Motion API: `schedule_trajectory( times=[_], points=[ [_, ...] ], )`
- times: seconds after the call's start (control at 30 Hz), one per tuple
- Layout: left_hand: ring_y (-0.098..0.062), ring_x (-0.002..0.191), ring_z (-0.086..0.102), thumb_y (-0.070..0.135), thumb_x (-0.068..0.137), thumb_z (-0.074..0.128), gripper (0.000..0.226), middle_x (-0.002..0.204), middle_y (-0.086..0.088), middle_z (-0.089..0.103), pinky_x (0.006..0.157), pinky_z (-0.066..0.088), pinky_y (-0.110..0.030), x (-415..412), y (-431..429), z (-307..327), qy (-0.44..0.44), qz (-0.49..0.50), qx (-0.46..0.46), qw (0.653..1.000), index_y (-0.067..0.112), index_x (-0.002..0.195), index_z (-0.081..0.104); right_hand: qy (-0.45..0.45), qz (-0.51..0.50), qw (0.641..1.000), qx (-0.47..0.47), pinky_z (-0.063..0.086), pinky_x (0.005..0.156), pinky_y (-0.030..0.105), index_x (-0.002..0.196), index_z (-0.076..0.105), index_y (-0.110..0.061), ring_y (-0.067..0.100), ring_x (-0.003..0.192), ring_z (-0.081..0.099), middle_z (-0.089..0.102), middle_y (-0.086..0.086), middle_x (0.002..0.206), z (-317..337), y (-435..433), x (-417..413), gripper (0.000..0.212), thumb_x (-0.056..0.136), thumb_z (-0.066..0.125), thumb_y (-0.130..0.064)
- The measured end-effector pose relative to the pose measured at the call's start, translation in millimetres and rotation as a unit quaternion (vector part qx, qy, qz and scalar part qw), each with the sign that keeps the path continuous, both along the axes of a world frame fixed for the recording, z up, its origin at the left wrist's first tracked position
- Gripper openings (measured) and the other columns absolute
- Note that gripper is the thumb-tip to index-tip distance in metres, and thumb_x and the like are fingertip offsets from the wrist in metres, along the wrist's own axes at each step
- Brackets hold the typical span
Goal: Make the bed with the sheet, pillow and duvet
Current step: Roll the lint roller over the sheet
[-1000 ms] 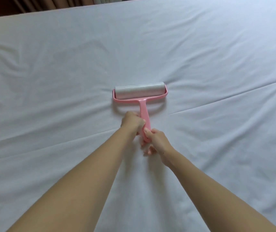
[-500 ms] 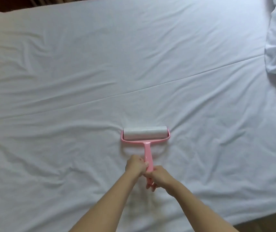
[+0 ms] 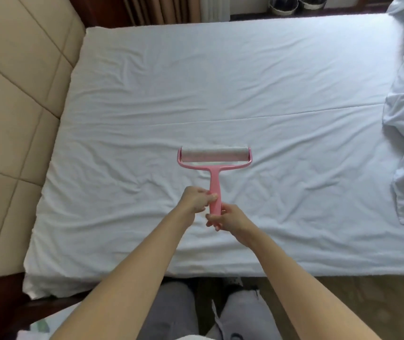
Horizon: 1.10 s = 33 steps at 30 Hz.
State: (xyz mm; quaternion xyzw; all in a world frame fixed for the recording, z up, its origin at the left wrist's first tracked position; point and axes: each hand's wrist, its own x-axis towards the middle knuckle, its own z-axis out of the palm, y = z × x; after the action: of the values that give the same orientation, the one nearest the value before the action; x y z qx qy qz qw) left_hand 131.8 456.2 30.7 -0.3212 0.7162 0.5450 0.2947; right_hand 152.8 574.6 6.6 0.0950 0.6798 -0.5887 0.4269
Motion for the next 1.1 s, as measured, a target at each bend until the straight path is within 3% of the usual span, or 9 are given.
schedule_trajectory(
  times=[0.2,0.27,0.43,0.53,0.67,0.77,0.87,0.93,1.1],
  points=[
    [-0.024,0.096,0.06,-0.002,0.088,0.058,0.025,0.101,-0.009,0.061,0.082,0.049,-0.03,56,11,45,0.126,0.17,-0.003,0.977,-0.001,0.113,0.059,0.071,0.169,0.983,0.024,0.047,0.055,0.015,0.11,0.058,0.002,0.009,0.064,0.055,0.056,0.005,0.079,41,13,22,0.025,0.086,0.061,-0.002],
    [-0.024,0.098,0.06,-0.002,0.088,0.058,0.026,0.103,-0.009,0.061,0.088,0.051,-0.033,82,13,51,0.133,0.209,-0.025,0.969,0.0,0.114,0.059,0.086,0.23,0.969,0.038,0.046,0.055,0.017,0.093,0.062,-0.005,0.011,0.063,0.052,0.053,0.003,0.075,51,8,34,0.01,0.083,0.062,0.0],
    [-0.026,0.107,0.059,-0.001,0.087,0.058,0.027,0.11,-0.009,0.063,0.099,0.048,-0.04,149,-6,57,0.134,0.297,-0.06,0.943,0.004,0.114,0.059,0.12,0.31,0.942,0.043,0.045,0.055,0.021,0.067,0.054,-0.019,0.014,0.057,0.05,0.053,0.002,0.063,60,-28,82,0.027,0.08,0.062,0.004],
    [-0.025,0.103,0.059,-0.001,0.087,0.058,0.025,0.104,-0.007,0.063,0.096,0.048,-0.037,190,-29,51,0.122,0.361,-0.077,0.921,0.006,0.111,0.06,0.142,0.332,0.932,0.042,0.048,0.062,0.028,0.076,0.057,-0.013,0.017,0.059,0.053,0.056,0.005,0.066,53,-55,118,0.015,0.079,0.064,0.0],
    [-0.024,0.105,0.059,-0.004,0.088,0.054,0.029,0.108,-0.008,0.063,0.091,0.047,-0.033,250,-62,33,0.096,0.445,-0.076,0.887,0.006,0.114,0.059,0.149,0.389,0.908,0.039,0.046,0.05,0.012,0.092,0.056,-0.007,0.004,0.047,0.055,0.056,0.001,0.066,40,-96,167,0.012,0.084,0.062,-0.002],
    [-0.024,0.105,0.059,0.001,0.09,0.047,0.031,0.116,-0.008,0.064,0.084,0.049,-0.032,296,-89,14,0.038,0.496,-0.087,0.863,0.012,0.116,0.06,0.152,0.445,0.88,0.065,0.055,0.073,0.033,0.096,0.061,0.002,0.019,0.064,0.058,0.062,0.007,0.071,29,-129,204,0.016,0.081,0.056,0.0],
    [-0.024,0.095,0.058,0.004,0.093,0.042,0.026,0.111,-0.009,0.061,0.074,0.048,-0.029,336,-115,-6,-0.02,0.519,-0.083,0.85,0.012,0.111,0.058,0.15,0.509,0.842,0.097,0.046,0.058,0.019,0.095,0.059,-0.002,0.015,0.067,0.054,0.058,0.002,0.075,14,-162,235,0.015,0.082,0.052,0.001],
    [-0.026,0.096,0.058,-0.001,0.091,0.04,0.028,0.112,-0.01,0.061,0.079,0.051,-0.032,361,-133,-24,-0.035,0.527,-0.067,0.847,0.012,0.108,0.058,0.125,0.525,0.834,0.115,0.037,0.054,0.015,0.096,0.059,-0.005,0.014,0.069,0.052,0.053,-0.001,0.074,3,-186,253,0.014,0.085,0.051,-0.001],
    [-0.031,0.108,0.059,-0.003,0.088,0.044,0.028,0.116,-0.014,0.064,0.094,0.051,-0.043,407,-177,-83,-0.06,0.532,-0.035,0.844,0.009,0.105,0.061,0.099,0.537,0.82,0.175,0.041,0.076,0.027,0.111,0.063,0.001,0.018,0.088,0.05,0.059,0.012,0.098,-45,-238,298,0.026,0.089,0.052,-0.007]
  ],
)
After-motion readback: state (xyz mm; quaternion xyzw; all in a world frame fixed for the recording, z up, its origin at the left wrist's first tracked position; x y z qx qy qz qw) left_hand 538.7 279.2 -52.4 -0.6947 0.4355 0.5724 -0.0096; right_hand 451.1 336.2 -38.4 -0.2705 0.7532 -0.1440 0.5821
